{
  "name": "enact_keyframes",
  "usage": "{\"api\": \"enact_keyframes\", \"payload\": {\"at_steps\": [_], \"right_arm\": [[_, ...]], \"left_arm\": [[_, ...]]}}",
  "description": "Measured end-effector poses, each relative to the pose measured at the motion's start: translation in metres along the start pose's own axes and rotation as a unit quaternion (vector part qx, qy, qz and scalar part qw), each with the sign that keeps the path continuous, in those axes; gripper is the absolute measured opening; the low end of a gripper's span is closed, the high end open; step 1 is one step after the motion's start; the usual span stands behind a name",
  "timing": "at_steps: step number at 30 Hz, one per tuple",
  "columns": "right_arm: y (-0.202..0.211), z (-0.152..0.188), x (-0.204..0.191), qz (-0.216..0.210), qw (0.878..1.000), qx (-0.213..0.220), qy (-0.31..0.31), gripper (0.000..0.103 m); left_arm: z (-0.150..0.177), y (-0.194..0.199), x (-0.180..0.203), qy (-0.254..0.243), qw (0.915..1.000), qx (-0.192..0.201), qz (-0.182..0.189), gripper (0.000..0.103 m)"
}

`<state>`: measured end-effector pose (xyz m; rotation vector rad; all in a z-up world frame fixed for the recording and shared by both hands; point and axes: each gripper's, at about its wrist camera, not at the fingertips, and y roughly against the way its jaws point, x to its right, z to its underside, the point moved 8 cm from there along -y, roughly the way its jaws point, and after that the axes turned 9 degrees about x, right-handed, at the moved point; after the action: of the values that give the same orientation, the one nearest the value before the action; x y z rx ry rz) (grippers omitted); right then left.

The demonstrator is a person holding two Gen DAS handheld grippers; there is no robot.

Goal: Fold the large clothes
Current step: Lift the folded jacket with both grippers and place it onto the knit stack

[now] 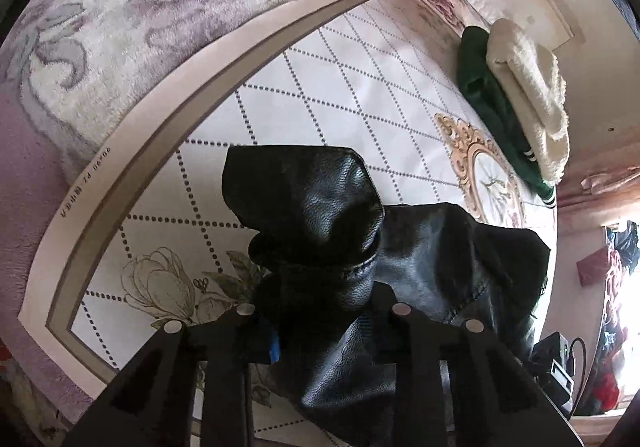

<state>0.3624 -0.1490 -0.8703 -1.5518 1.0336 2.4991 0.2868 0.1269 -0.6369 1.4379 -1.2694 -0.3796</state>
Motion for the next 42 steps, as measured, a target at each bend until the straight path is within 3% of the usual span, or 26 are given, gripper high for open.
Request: {"api": "enact_keyframes", "payload": {"at_steps": [10,15,21,27,30,34,38,42], "right_arm": [[0.007,-0.015,-0.075,-0.015,0.999,-0.017,0.035,0.049],[0.009,-0.033,-0.149,-0.036,0.997,-0.03,0.062,0.048],[0.028,-0.076,-0.239,-0.056,0.993,-0.049,0.096,0.047],[0.055,-0.169,-0.359,-0.07,0.985,-0.047,0.151,0.047],[0.066,-0.235,-0.422,-0.079,0.98,-0.045,0.178,0.047],[0.07,-0.326,-0.469,-0.091,0.973,-0.057,0.203,0.047],[0.045,-0.428,-0.46,-0.055,0.972,-0.084,0.212,0.048],[0.013,-0.508,-0.393,0.018,0.979,-0.119,0.166,0.053]], "left_arm": [[-0.045,0.039,0.035,-0.021,0.9994,0.024,0.015,0.021],[-0.08,0.066,0.059,-0.024,0.9984,0.05,0.012,0.021],[-0.141,0.096,0.124,-0.025,0.9953,0.091,0.022,0.021],[-0.216,0.092,0.205,-0.029,0.9894,0.132,0.052,0.021],[-0.258,0.08,0.25,-0.026,0.9848,0.155,0.074,0.021],[-0.303,0.039,0.3,-0.035,0.9782,0.182,0.094,0.021],[-0.317,-0.057,0.324,-0.025,0.9829,0.152,0.101,0.021],[-0.294,-0.159,0.32,-0.022,0.9936,0.085,0.072,0.022]]}}
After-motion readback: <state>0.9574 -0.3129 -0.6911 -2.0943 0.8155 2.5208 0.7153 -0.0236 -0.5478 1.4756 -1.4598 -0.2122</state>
